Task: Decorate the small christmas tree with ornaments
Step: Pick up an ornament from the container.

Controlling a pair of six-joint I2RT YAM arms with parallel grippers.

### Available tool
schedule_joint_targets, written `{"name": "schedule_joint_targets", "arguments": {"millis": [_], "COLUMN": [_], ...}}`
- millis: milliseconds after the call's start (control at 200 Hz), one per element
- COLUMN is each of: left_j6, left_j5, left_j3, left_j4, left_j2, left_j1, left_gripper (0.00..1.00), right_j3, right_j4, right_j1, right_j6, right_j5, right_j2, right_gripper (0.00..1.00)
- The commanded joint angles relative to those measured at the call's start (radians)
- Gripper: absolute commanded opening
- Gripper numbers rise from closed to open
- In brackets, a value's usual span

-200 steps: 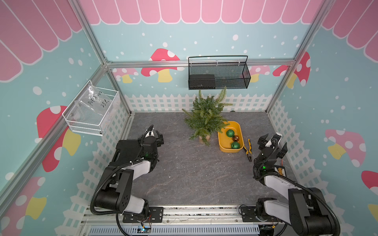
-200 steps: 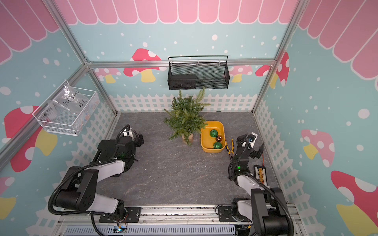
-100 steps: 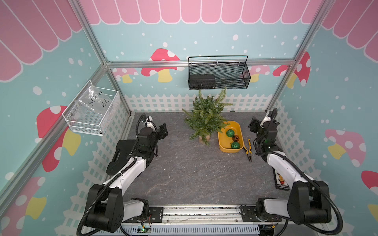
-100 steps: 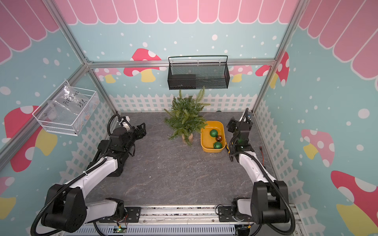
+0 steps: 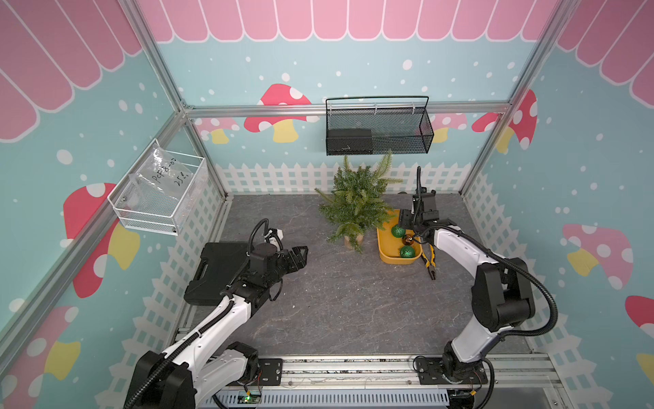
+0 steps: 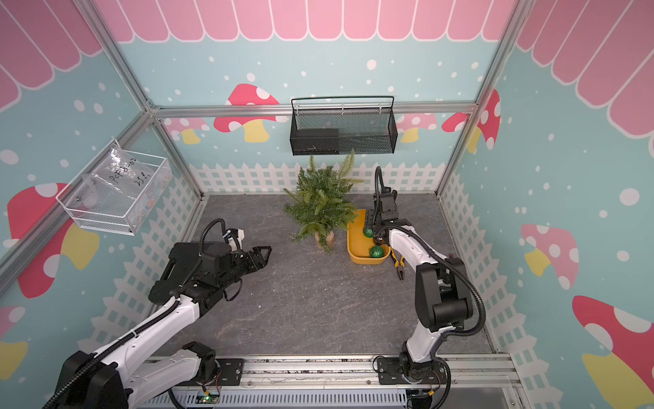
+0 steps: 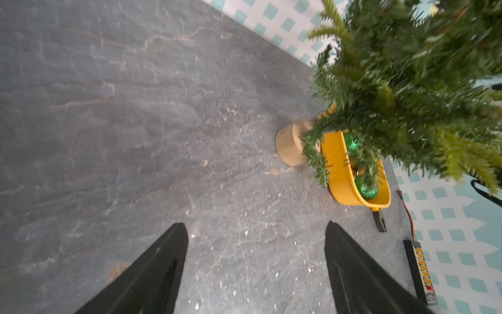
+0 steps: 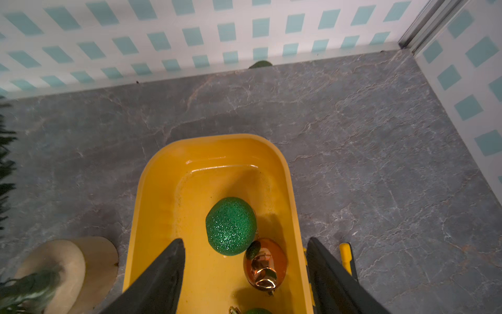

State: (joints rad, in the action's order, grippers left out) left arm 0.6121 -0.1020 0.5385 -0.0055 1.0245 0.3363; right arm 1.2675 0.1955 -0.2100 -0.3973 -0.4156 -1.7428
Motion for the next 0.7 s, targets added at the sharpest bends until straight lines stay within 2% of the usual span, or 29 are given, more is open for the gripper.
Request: {"name": "schedule_joint_targets", "arguments": {"millis": [0,235,695], "left_j6": [0.037,0.039,0.044], "left_j5": [-0.021,-0.034,-0.032], "left_j3": [-0.035,-0.052,-0.069], "left_j4": [-0.039,-0.033,-0.015], "left_j2": [-0.026,-0.017,-0.008], "left_j1": [0.003,0.003,0.003], "left_gripper": [0.81,0.82,0.81], "right_j3": [0.051,0.123,0.181], "right_j4": [0.078,0.115,0.111], "right_j1": [-0.01,-0.041,-0.049], "right_j6": [0.009,-0.005,-0.02], "right_j5": [0.063,0.102,0.097], "right_j2": [-0.066,-0.149,-0.293], "right_gripper": [0.72,0.73,0.73]}}
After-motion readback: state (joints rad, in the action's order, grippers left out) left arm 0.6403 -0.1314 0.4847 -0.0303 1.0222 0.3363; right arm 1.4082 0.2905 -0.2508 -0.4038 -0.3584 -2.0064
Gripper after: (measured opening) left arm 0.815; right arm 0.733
